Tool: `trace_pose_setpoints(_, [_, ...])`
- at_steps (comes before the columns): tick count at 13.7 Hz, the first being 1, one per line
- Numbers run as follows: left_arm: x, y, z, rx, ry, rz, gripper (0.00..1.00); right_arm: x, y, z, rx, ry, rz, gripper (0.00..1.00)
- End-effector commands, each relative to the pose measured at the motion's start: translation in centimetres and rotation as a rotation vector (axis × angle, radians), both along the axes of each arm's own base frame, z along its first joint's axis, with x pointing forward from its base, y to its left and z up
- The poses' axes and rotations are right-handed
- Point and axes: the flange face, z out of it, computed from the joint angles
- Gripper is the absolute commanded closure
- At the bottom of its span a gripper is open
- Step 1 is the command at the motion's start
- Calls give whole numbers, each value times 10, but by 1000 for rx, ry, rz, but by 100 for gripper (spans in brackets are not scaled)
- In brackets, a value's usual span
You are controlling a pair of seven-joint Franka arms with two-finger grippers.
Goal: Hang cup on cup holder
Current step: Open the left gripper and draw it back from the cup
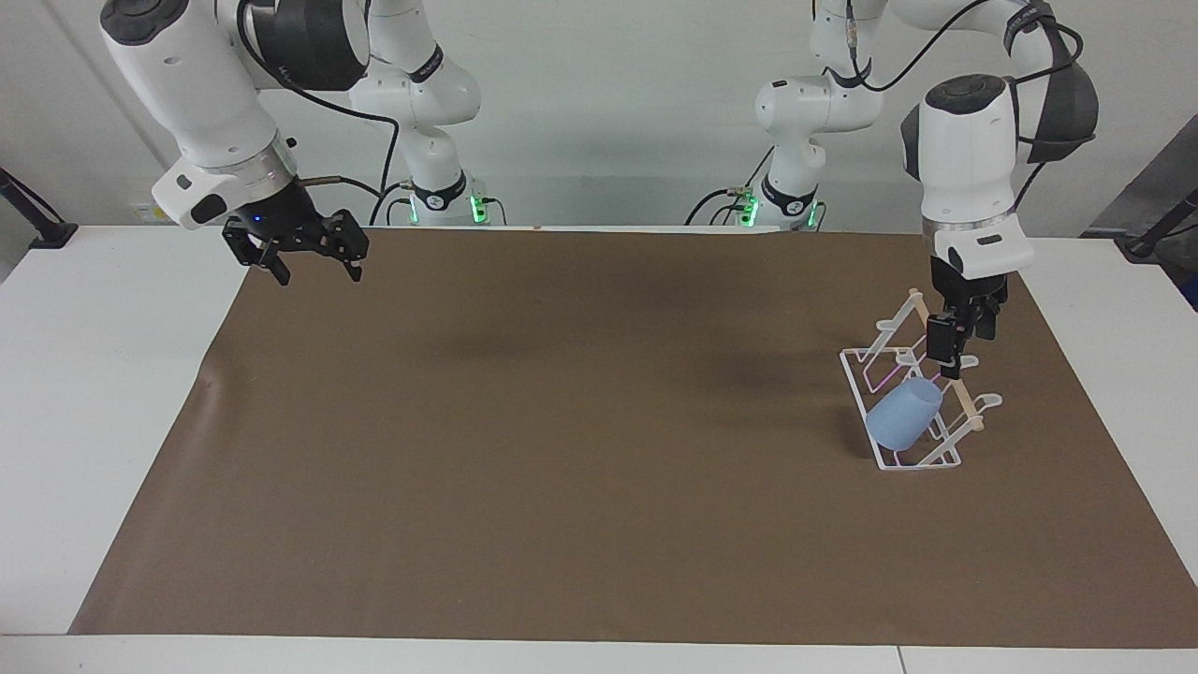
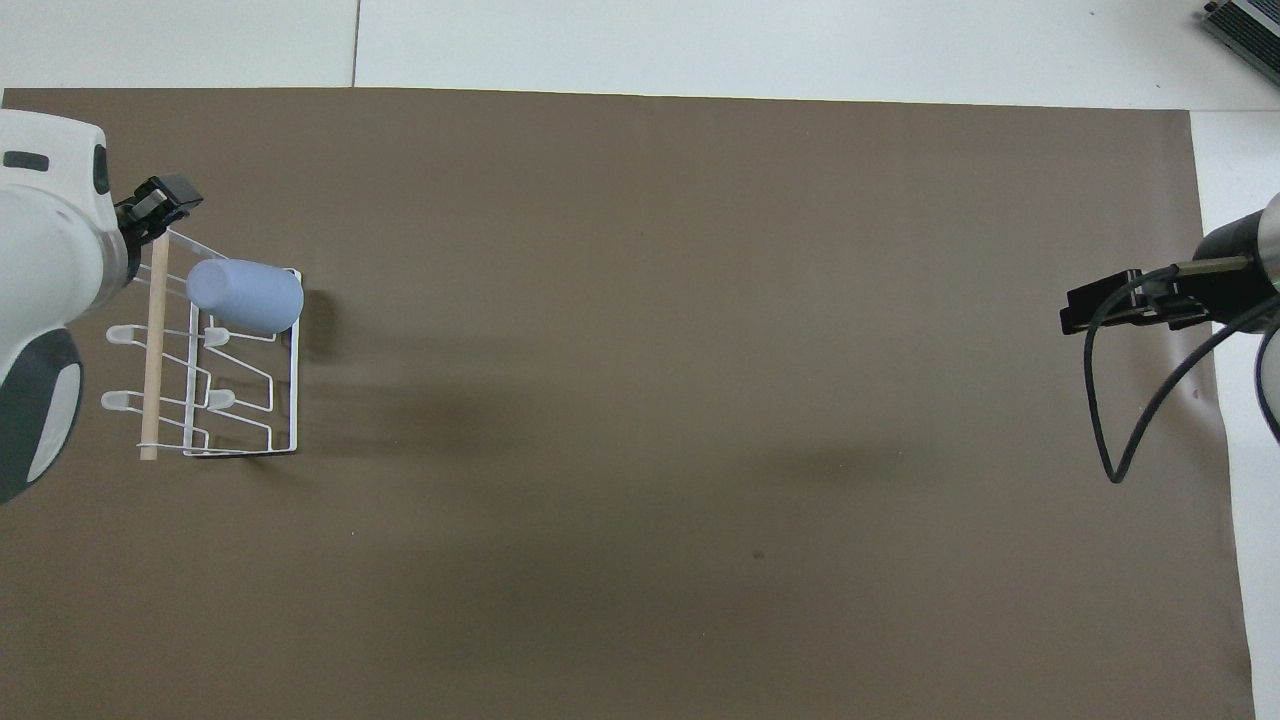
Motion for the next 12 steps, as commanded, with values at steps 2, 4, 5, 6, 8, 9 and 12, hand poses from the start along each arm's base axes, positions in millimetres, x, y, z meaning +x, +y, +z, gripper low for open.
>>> trace_pose_setpoints(2, [-15,7,25,-53,183,-175,0,-6,-9,1,-7,2,6,0])
trace_pose_setpoints(4, [-25,17,24,-92,269,-275,0,-6,-8,1,-7,5,7,0])
trace_pose_setpoints(5, [-26,24,20,-133,288,-303,0,-6,-8,1,-7,5,9,0])
trace_pose_setpoints(6, [-28,33,18,-169,304,-347,0,-6,-8,1,-7,5,9,0])
trace_pose_setpoints(8, [-35,37,21,-159,372,-484,0,-6,-8,1,-7,5,9,0])
trace_pose_setpoints(9, [-35,35,24,-150,394,-523,0,-6,-8,1,-7,5,9,0])
trace_pose_setpoints(12, [-28,20,62,-149,460,-566,0,-6,-8,1,-7,5,9,0])
